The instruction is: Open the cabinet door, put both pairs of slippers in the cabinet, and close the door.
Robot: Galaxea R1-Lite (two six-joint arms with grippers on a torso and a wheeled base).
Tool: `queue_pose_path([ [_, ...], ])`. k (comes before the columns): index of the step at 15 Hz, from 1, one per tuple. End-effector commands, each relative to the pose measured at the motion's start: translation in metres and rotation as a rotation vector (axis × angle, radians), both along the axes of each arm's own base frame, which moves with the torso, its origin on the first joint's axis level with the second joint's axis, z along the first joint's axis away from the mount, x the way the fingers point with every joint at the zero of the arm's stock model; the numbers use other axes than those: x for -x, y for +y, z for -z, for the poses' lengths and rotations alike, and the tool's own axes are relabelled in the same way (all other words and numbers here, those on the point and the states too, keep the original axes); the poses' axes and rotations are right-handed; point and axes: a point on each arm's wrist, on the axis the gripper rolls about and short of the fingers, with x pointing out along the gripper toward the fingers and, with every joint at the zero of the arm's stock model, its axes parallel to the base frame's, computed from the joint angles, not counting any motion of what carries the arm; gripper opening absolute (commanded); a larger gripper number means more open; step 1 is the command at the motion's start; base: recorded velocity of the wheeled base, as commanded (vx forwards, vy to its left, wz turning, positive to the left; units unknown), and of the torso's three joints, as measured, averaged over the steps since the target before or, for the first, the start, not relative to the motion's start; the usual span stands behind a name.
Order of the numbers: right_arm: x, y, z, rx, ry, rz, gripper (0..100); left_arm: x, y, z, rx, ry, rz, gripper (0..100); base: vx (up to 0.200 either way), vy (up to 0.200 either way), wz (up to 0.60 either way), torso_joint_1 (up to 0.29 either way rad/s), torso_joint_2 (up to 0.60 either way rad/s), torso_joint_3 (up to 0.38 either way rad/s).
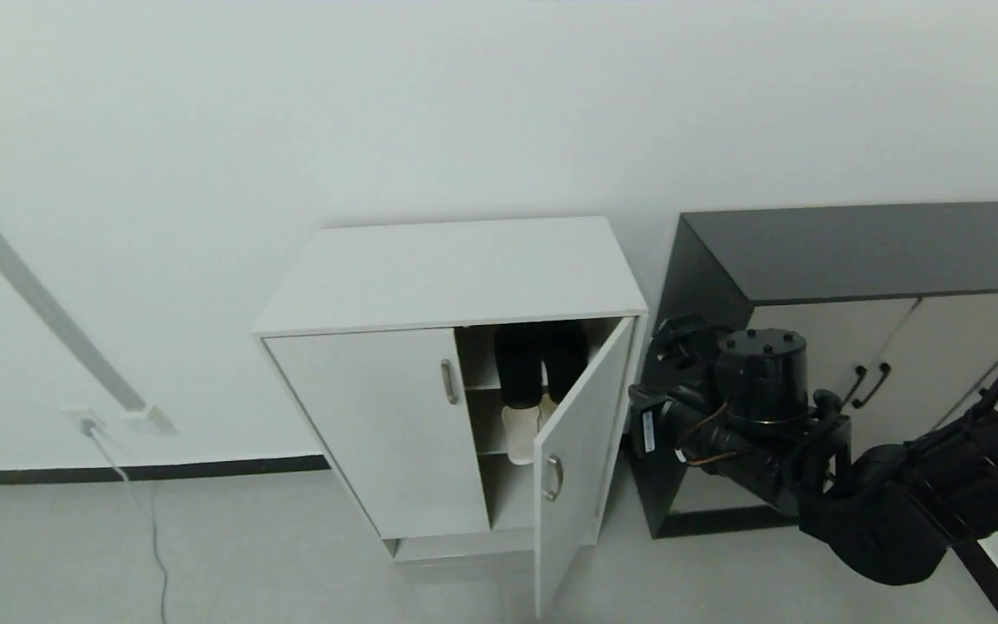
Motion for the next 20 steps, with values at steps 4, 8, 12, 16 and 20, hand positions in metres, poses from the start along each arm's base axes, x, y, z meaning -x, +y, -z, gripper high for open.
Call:
queue_pose_path([
  [4,0.001,-0.001,0.0,-0.014,-0.018,-0.018,0,0.0,0.0,0.0,0.0,0.0,0.001,0,0.0,0.0,0.3,-0.001,0.0,-0.001],
  [8,0.004,-0.006,-0.002,-0.006,-0.027,-0.009,0,0.0,0.0,0.0,0.0,0.0,0.0,0,0.0,0.0,0.0,0.0,0.0,0.0],
  [12,0.031,-0.026,-0.012,0.019,-0.026,-0.012,0,0.0,0.0,0.0,-0.001,0.002,0.001,0,0.0,0.0,0.0,0.0,0.0,0.0],
  [16,0.058,-0.047,-0.004,0.048,0.017,-0.009,0,0.0,0.0,0.0,-0.003,0.002,0.0,0,0.15,0.0,0.0,-0.005,0.0,0.002],
  [20,0.061,-0.049,-0.003,0.045,0.012,-0.009,0,0.0,0.0,0.0,-0.001,0.002,0.001,0,0.05,0.0,0.0,-0.001,0.0,0.002],
])
